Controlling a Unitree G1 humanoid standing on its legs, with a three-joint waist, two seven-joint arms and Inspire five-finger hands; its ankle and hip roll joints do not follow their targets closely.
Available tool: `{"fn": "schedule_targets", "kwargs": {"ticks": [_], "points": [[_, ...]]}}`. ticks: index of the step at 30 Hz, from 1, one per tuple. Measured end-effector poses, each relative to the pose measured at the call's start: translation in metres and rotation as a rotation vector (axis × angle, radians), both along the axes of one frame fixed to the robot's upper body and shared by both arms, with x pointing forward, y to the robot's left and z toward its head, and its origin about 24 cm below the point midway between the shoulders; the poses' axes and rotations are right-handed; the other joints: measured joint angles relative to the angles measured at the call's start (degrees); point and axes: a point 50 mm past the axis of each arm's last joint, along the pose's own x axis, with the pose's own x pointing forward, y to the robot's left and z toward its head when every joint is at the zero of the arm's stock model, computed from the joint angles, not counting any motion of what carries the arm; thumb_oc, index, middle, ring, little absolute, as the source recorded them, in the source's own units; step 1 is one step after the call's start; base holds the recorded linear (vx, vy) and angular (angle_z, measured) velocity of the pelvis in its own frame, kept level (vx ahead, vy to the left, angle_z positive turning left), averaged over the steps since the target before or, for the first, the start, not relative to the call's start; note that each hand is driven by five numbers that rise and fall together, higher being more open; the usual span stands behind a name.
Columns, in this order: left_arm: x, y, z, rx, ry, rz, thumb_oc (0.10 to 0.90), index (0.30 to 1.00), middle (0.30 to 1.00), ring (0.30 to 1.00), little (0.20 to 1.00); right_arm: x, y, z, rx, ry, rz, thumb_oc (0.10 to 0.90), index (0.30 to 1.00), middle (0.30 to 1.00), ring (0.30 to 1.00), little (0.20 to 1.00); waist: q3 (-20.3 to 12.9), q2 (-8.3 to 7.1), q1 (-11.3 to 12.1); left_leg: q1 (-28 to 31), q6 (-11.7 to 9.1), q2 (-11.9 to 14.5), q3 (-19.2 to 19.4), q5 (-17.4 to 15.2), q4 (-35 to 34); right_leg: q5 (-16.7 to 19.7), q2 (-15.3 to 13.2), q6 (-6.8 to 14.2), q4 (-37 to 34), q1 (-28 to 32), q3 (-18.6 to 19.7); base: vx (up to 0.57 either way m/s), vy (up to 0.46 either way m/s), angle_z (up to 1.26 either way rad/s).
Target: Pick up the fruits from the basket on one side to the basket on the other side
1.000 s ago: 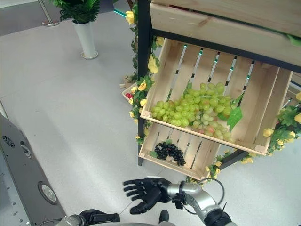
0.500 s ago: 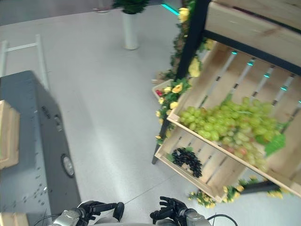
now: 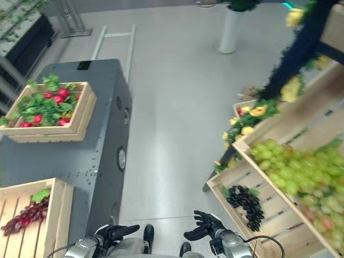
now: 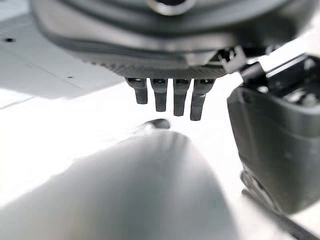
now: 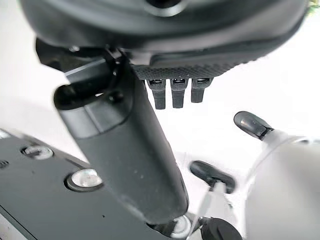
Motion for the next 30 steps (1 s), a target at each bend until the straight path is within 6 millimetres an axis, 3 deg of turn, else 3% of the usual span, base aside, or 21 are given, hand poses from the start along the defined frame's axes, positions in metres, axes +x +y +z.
{"fn": "schedule_targets", "kwargs": {"ticks": [1,3,4,5,6,7,8,9,10,11,12,16,18,21,22,24,26,27,28,30], "points": [[0.007,-0.001,0.003,-0.009,-0.018,-0.013,0.800,0.900,0.900,0.900,0.900,-0.001,0.003,-0.001,0.009,0.007,-0.003,0.800,0.900,0.900,0.900,0.900,-0.04,0.17,-0.15,-0.60,0.95,-0.74,0.14,1.01,-0.74,-0.58,-0.02,-0.03,0.15,0.15,0.07,0.00,0.085,1.66],[0.015,-0.004,0.006,-0.020,-0.041,-0.036,0.800,0.900,0.900,0.900,0.900,-0.002,0.007,-0.003,0.023,0.014,-0.002,0.800,0.900,0.900,0.900,0.900,-0.44,1.62,-0.62,-0.26,0.00,-0.34,1.26,0.43,-4.70,-2.29,1.50,0.33,-0.30,0.16,-0.16,0.06,0.110,1.45],[0.022,-0.003,0.010,-0.028,-0.059,-0.052,0.800,0.900,0.900,0.900,0.900,0.001,0.010,-0.003,0.032,0.011,0.000,0.800,0.900,0.900,0.900,0.900,-0.56,1.67,-0.30,0.25,0.39,0.36,6.29,-2.62,-9.13,-1.93,1.69,0.38,-0.64,0.70,-1.97,0.07,0.163,1.28],[0.024,-0.003,0.010,-0.029,-0.054,-0.071,0.800,0.900,0.900,0.900,0.900,0.000,0.012,-0.003,0.040,0.008,0.004,0.800,0.900,0.900,0.900,0.900,-0.30,-0.69,-0.33,1.08,-2.96,0.77,14.21,-5.46,-9.71,-0.77,-0.73,0.61,-2.22,1.58,-5.54,0.02,0.168,1.26],[0.024,-0.002,0.011,-0.028,-0.051,-0.085,0.800,0.900,0.900,0.900,0.900,0.001,0.013,-0.003,0.043,0.006,0.003,0.800,0.900,0.900,0.900,0.900,-0.21,-1.55,-0.46,1.06,-2.87,1.35,17.60,-5.38,-9.33,-0.73,-1.76,0.70,-2.18,1.69,-7.17,0.05,0.239,1.29],[0.022,-0.003,0.010,-0.031,-0.037,-0.112,0.800,0.900,0.900,0.900,0.900,0.001,0.014,-0.003,0.046,0.004,0.002,0.800,0.900,0.900,0.900,0.900,-0.33,-1.95,-1.01,0.88,-3.04,3.55,21.30,-5.35,-6.93,-0.68,-2.63,0.78,-2.05,2.16,-10.22,0.06,0.273,1.29],[0.019,-0.006,0.007,-0.038,-0.017,-0.137,0.800,0.900,0.900,0.900,0.900,-0.001,0.011,-0.003,0.041,0.008,-0.006,0.800,0.900,0.900,0.900,0.900,-0.60,-1.48,-1.40,0.86,-3.19,6.50,23.45,-5.36,-5.09,-0.81,-2.63,0.94,-2.05,2.81,-13.03,0.07,0.327,1.46],[0.014,-0.012,0.004,-0.051,0.007,-0.158,0.800,0.900,0.900,0.900,0.900,-0.003,0.008,-0.004,0.031,0.016,-0.012,0.800,0.900,0.900,0.900,0.900,-1.22,-0.37,-1.77,1.50,-3.03,7.81,24.12,-5.27,-4.92,-0.81,-2.53,0.95,-1.86,3.30,-14.55,0.07,0.284,1.11],[0.011,-0.014,0.002,-0.062,0.020,-0.166,0.800,0.900,0.900,0.900,0.900,-0.004,0.004,-0.004,0.018,0.021,-0.015,0.800,0.900,0.900,0.900,0.900,-1.65,0.39,-2.02,2.02,-2.96,7.87,24.05,-5.27,-5.34,-0.82,-2.49,0.95,-1.59,3.32,-15.03,0.09,0.316,0.92],[0.003,-0.019,-0.001,-0.083,0.036,-0.164,0.800,0.900,0.900,0.900,0.900,-0.004,-0.005,-0.003,-0.008,0.024,-0.025,0.800,0.900,0.900,0.900,0.900,-2.01,2.72,-2.47,3.93,-0.50,7.87,22.95,-2.82,-6.33,-0.82,-1.99,0.95,-0.16,3.28,-15.07,0.10,0.315,0.57],[0.001,-0.019,-0.002,-0.083,0.042,-0.161,0.800,0.900,0.900,0.900,0.900,-0.004,-0.005,-0.004,-0.014,0.025,-0.038,0.800,0.900,0.900,0.900,0.900,-2.09,3.10,-2.58,4.78,-0.12,7.38,22.28,-1.65,-7.77,-0.90,-2.54,0.97,0.66,3.41,-15.06,0.11,0.346,0.57],[-0.008,-0.009,-0.006,-0.051,0.085,-0.159,0.800,0.900,0.900,0.900,0.900,-0.006,-0.001,-0.006,0.017,0.024,-0.099,0.800,0.900,0.900,0.900,0.900,-1.98,2.37,-1.87,6.94,2.63,4.92,19.44,-2.70,-9.93,-1.27,-5.79,1.23,9.15,1.37,-15.01,0.11,0.322,0.36],[-0.005,0.002,-0.003,-0.014,0.082,-0.158,0.800,0.900,0.900,0.900,0.900,-0.004,0.006,-0.007,0.036,0.021,-0.096,0.800,0.900,0.900,0.900,0.900,-1.97,1.14,-0.75,7.02,3.83,3.47,18.07,-3.49,-9.92,-1.65,-6.58,1.88,8.77,-0.30,-13.38,0.10,0.367,0.33],[0.000,0.014,0.001,0.019,0.065,-0.159,0.800,0.900,0.900,0.900,0.900,-0.001,0.009,-0.006,0.056,0.019,-0.081,0.800,0.900,0.900,0.900,0.900,-1.95,0.93,0.51,7.98,4.84,2.16,16.31,-4.18,-9.76,-0.75,-6.77,2.59,7.77,-2.78,-13.30,0.07,0.327,0.37],[0.001,0.016,0.002,0.029,0.060,-0.157,0.800,0.900,0.900,0.900,0.900,0.000,0.009,-0.006,0.058,0.020,-0.078,0.800,0.900,0.900,0.900,0.900,-1.91,0.82,0.99,8.65,5.00,1.50,15.78,-4.38,-9.80,0.04,-7.36,4.10,8.26,-3.19,-13.60,0.05,0.314,0.37],[0.003,0.017,0.003,0.033,0.043,-0.159,0.800,0.900,0.900,0.900,0.900,0.002,0.009,-0.005,0.062,0.016,-0.073,0.800,0.900,0.900,0.900,0.900,-2.04,1.40,1.39,8.92,5.11,1.33,14.78,-4.57,-9.94,0.45,-7.72,4.97,10.88,-3.32,-13.43,0.04,0.275,0.31],[0.006,0.013,0.004,0.017,0.031,-0.154,0.800,0.900,0.900,0.900,0.900,0.009,0.007,-0.001,0.056,-0.002,-0.067,0.800,0.900,0.900,0.900,0.900,-1.26,2.69,1.37,9.51,5.56,1.80,13.01,-4.78,-9.94,0.34,-9.58,4.99,19.51,-5.87,-13.27,0.02,0.128,0.35],[0.007,0.011,0.004,0.012,0.026,-0.144,0.800,0.900,0.900,0.900,0.900,0.008,0.007,-0.002,0.057,0.001,-0.066,0.800,0.900,0.900,0.900,0.900,-1.19,2.78,1.26,9.95,6.05,1.75,11.66,-4.93,-9.93,0.20,-10.48,4.67,24.20,-7.54,-12.01,0.02,0.024,0.54],[0.010,0.011,0.004,0.015,0.015,-0.136,0.800,0.900,0.900,0.900,0.900,0.006,0.010,-0.002,0.066,-0.002,-0.062,0.800,0.900,0.900,0.900,0.900,-0.61,2.58,0.63,10.41,6.63,1.63,8.88,-4.69,-9.89,-1.01,-10.54,4.41,29.24,-10.26,-7.70,-0.01,-0.066,0.89],[0.020,0.011,0.009,0.038,-0.015,-0.156,0.800,0.900,0.900,0.900,0.900,-0.001,0.015,-0.003,0.088,0.004,-0.066,0.800,0.900,0.900,0.900,0.900,0.14,2.01,-1.03,10.00,6.81,1.67,3.34,-3.84,-9.85,-1.52,-6.14,4.59,27.20,-12.86,-0.01,0.00,-0.124,1.27]]}}
